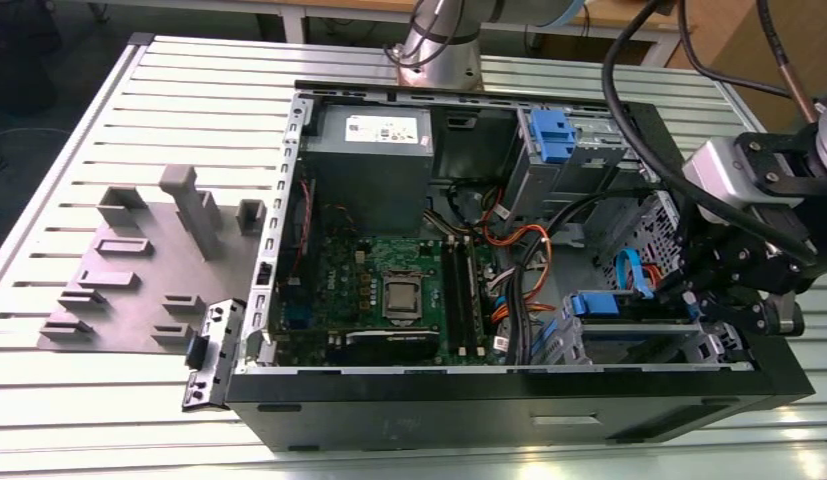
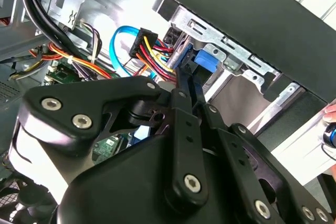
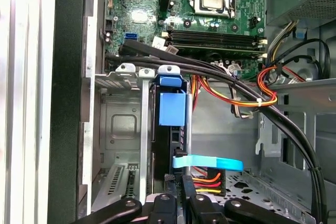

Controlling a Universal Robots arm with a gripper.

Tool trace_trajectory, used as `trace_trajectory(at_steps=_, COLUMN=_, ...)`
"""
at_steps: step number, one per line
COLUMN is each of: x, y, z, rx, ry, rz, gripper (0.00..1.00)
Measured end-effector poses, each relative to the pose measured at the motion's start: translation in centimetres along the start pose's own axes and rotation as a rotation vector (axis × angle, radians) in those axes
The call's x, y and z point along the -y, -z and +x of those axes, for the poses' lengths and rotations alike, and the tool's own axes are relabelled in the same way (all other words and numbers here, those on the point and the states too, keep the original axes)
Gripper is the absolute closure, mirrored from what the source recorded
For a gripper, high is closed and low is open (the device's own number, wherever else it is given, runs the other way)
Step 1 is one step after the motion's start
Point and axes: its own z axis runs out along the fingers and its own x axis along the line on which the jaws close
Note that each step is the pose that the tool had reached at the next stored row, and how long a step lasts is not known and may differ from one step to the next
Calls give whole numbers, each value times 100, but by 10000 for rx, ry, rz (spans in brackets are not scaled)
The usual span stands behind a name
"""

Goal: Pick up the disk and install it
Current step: 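Insert the second disk wire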

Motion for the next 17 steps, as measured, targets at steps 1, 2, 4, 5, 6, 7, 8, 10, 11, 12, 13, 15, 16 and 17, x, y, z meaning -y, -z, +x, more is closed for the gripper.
trace_trajectory(at_steps=1, x=-3, y=-6, z=0, rx=1, ry=-1, rz=3, gripper=84)
trace_trajectory(at_steps=2, x=-6, y=-16, z=2, rx=-1, ry=-1, rz=4, gripper=84)
trace_trajectory(at_steps=4, x=-9, y=-35, z=4, rx=1, ry=1, rz=4, gripper=84)
trace_trajectory(at_steps=5, x=-10, y=-44, z=6, rx=0, ry=1, rz=4, gripper=84)
trace_trajectory(at_steps=6, x=-11, y=-52, z=7, rx=-5, ry=1, rz=4, gripper=84)
trace_trajectory(at_steps=7, x=-12, y=-57, z=7, rx=-9, ry=0, rz=4, gripper=84)
trace_trajectory(at_steps=8, x=-12, y=-58, z=7, rx=-9, ry=0, rz=4, gripper=84)
trace_trajectory(at_steps=10, x=-12, y=-61, z=8, rx=-3, ry=0, rz=3, gripper=84)
trace_trajectory(at_steps=11, x=-12, y=-63, z=8, rx=0, ry=0, rz=3, gripper=84)
trace_trajectory(at_steps=12, x=-12, y=-62, z=8, rx=-1, ry=0, rz=4, gripper=84)
trace_trajectory(at_steps=13, x=-12, y=-63, z=8, rx=0, ry=0, rz=3, gripper=84)
trace_trajectory(at_steps=15, x=-12, y=-70, z=8, rx=16, ry=0, rz=2, gripper=83)
trace_trajectory(at_steps=16, x=-12, y=-70, z=9, rx=12, ry=0, rz=2, gripper=83)
trace_trajectory(at_steps=17, x=-12, y=-69, z=9, rx=11, ry=0, rz=2, gripper=77)
